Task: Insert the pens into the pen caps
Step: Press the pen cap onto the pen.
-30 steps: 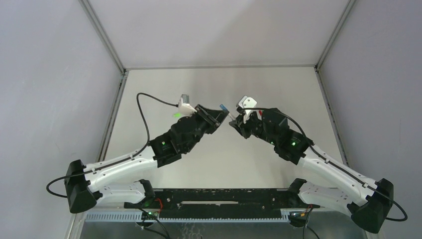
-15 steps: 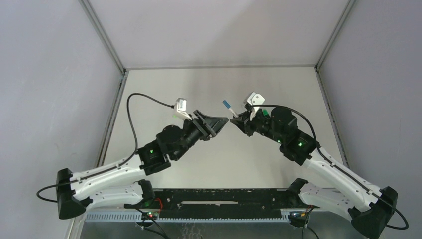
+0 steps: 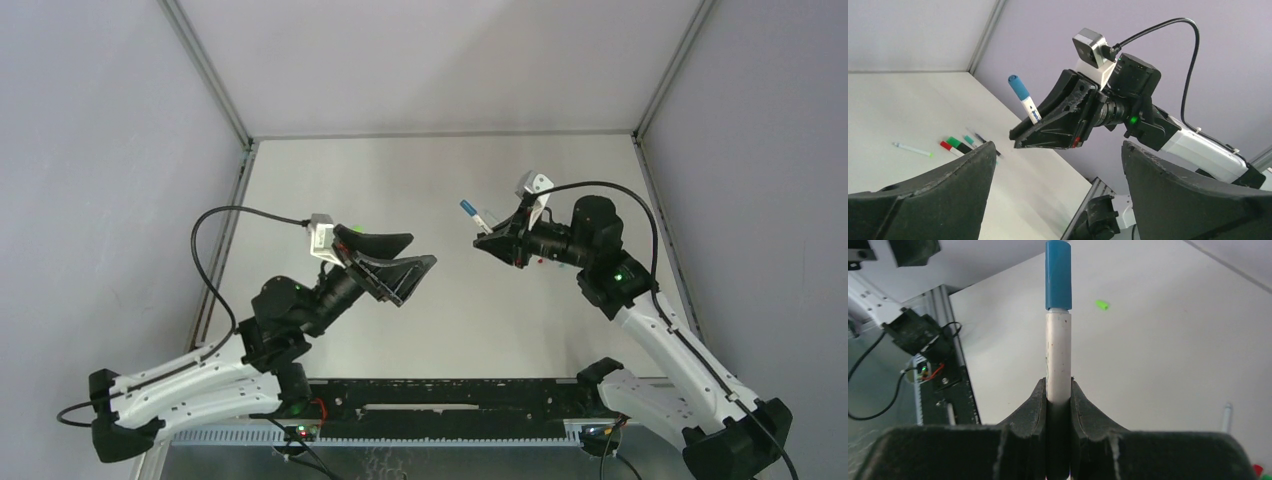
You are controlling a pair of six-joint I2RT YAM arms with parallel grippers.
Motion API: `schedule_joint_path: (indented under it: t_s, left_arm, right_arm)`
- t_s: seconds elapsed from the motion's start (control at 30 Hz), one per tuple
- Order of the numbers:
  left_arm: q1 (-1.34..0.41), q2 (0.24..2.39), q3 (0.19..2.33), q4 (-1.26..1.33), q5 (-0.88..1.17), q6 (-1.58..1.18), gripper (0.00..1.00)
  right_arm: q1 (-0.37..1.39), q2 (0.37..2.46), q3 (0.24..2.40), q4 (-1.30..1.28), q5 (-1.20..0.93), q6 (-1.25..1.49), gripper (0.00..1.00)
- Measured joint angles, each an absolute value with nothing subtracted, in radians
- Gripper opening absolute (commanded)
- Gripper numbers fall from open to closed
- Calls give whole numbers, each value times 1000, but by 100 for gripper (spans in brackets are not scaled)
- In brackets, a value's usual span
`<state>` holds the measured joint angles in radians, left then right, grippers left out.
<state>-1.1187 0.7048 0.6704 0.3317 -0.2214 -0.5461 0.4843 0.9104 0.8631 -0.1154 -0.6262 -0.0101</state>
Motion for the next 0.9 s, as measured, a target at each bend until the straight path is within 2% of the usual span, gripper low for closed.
schedule_joint_path:
  t_s: [0.27,0.43,0.57,0.9]
  left_arm:
    - [-1037,820,717,376,-240,-640,99]
    - [-1031,922,743,369,-297,-773,89]
    - [-1031,982,797,353,-336,-856,85]
    - [-1032,1082,888,352,-364,-952,64]
  right_arm:
    - [442,912,863,-107,-799,25,0]
    - [434,915,863,-107,-829,27,0]
    - [433,922,863,-107,-840,27,0]
    - [433,925,863,-107,-845,27,0]
